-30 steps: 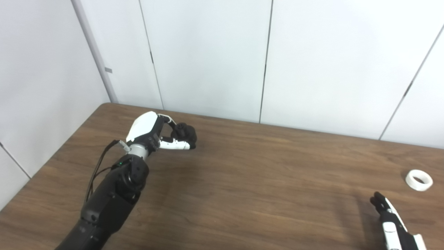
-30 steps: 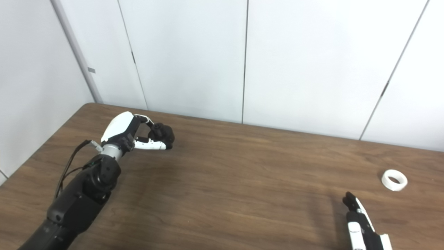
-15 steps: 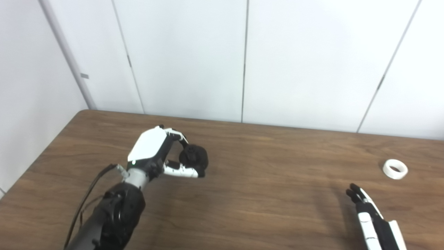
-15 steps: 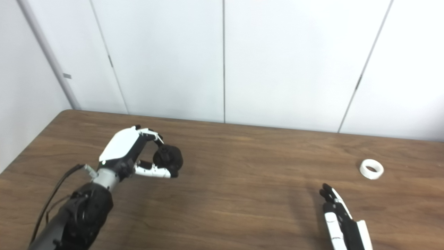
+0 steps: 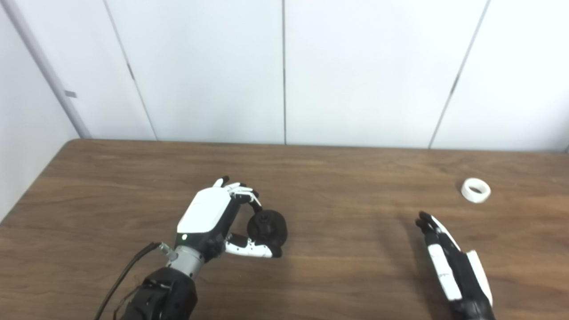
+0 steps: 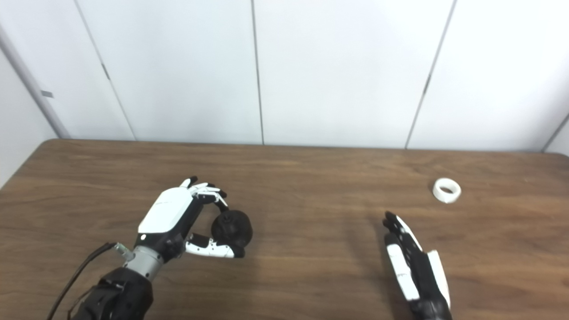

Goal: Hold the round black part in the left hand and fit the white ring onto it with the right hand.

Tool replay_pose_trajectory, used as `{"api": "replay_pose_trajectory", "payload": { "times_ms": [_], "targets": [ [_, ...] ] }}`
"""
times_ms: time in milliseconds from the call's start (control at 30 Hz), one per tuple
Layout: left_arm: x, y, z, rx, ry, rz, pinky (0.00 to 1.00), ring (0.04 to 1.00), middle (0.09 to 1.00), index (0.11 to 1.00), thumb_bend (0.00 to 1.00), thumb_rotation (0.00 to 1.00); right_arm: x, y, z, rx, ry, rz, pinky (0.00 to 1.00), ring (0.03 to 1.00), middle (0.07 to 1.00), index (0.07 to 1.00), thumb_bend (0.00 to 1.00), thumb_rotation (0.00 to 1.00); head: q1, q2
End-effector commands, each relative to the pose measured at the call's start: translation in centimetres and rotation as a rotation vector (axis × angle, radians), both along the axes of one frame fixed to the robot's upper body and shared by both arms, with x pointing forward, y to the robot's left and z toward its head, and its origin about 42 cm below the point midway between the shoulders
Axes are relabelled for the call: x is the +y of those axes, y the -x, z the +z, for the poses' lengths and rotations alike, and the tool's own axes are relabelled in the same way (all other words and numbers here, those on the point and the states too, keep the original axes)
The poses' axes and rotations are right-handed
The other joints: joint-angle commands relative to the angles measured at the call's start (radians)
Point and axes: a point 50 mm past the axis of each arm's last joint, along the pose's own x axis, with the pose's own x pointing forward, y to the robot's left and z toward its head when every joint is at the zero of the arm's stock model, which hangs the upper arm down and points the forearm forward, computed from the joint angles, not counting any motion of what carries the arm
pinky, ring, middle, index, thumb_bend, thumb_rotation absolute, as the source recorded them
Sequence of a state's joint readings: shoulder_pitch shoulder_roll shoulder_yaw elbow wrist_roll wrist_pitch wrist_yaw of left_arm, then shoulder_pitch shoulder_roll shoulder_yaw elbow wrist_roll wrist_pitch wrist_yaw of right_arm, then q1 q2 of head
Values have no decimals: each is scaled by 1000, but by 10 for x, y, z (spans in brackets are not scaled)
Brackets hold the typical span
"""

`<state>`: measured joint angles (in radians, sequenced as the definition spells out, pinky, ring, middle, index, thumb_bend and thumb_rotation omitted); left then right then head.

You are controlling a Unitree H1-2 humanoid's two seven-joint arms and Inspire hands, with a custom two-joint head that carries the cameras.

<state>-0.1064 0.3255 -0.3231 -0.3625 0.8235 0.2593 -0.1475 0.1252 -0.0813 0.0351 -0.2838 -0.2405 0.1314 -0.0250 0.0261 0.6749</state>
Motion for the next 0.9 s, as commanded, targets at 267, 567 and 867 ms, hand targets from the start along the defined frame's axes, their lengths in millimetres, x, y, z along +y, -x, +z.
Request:
{"api": "replay_pose_trajectory", "payload": {
  "times_ms": [267, 567, 867],
  "targets": [
    [-29, 23, -5, -48, -37, -78, 1000, 884, 778, 484, 524, 56, 14, -5, 22, -46, -22, 2, 970, 910, 866, 877, 530, 1000, -39, 51],
    [-42, 39, -26, -37, -92, -122, 1000, 888, 778, 484, 525, 58, 16, -4, 28, -53, -11, -2, 982, 908, 861, 875, 541, 1000, -61, 83],
    [-45, 46, -45, -26, -119, -138, 1000, 894, 777, 484, 524, 55, 15, -6, 33, -62, -31, -6, 994, 911, 866, 878, 552, 1000, -70, 100]
  ]
}}
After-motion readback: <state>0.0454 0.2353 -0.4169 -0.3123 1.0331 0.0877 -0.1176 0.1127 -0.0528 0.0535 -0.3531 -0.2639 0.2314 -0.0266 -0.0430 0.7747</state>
